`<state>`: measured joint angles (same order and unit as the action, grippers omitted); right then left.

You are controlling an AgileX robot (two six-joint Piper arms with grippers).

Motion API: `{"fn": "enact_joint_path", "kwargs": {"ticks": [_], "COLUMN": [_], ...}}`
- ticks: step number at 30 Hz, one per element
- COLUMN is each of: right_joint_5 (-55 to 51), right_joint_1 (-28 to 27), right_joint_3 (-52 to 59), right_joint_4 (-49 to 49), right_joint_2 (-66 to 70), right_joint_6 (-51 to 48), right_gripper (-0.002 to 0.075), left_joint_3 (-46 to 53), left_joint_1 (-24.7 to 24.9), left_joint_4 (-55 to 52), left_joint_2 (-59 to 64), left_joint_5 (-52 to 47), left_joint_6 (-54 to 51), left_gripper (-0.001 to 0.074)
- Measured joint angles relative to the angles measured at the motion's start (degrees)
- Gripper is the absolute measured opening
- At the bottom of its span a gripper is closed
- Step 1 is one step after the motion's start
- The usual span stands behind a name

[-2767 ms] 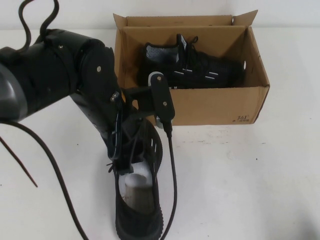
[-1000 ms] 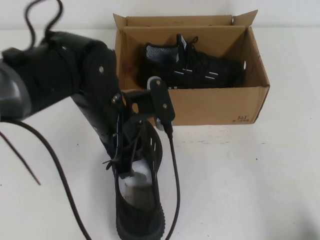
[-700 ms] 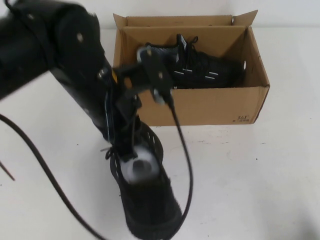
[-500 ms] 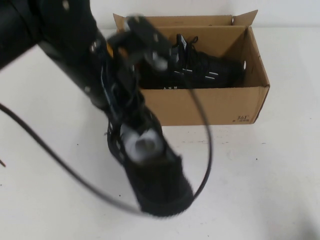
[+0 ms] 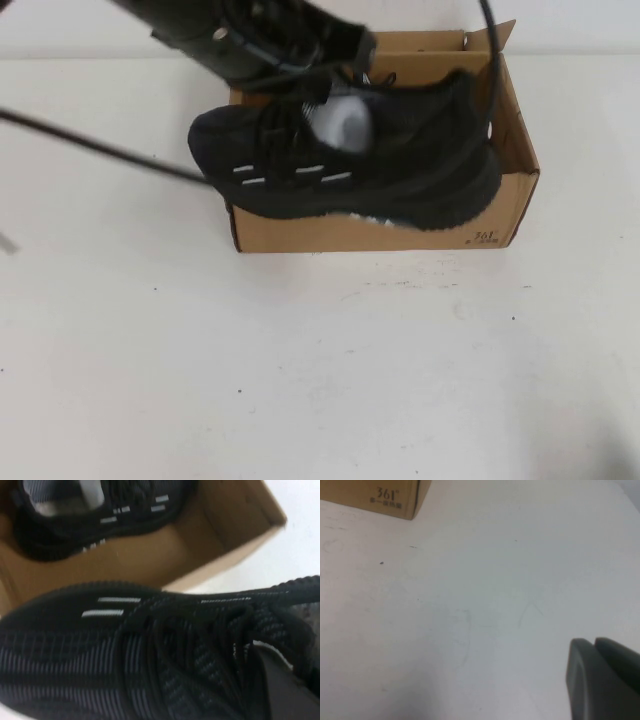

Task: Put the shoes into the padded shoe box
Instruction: Place the shoe in the shoe box

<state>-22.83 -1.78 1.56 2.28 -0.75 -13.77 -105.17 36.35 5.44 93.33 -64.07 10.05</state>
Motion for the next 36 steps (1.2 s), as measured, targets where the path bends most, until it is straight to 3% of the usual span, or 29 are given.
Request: {"fn": "enact_joint_path", "kwargs": {"ticks": [23, 36], "right_joint_5": [0.00, 0.00], "right_joint_1": [0.00, 0.00], "right_joint_3": [0.00, 0.00], "right_joint_4": [0.00, 0.00], "right_joint_2": [0.00, 0.00], "right_joint_6": [0.00, 0.00], "right_gripper": [-0.0009, -0.0009], "left_joint_3": [-26.69, -28.81], "left_joint_1": [0.00, 0.00], "left_joint_4": [-4.22, -7.04], "left_joint_2": [23.12, 27.03], "left_joint_5": [2.19, 9.16], "left_joint_6": [3.95, 7.94], "left_gripper": [0.0001, 0.0001]}}
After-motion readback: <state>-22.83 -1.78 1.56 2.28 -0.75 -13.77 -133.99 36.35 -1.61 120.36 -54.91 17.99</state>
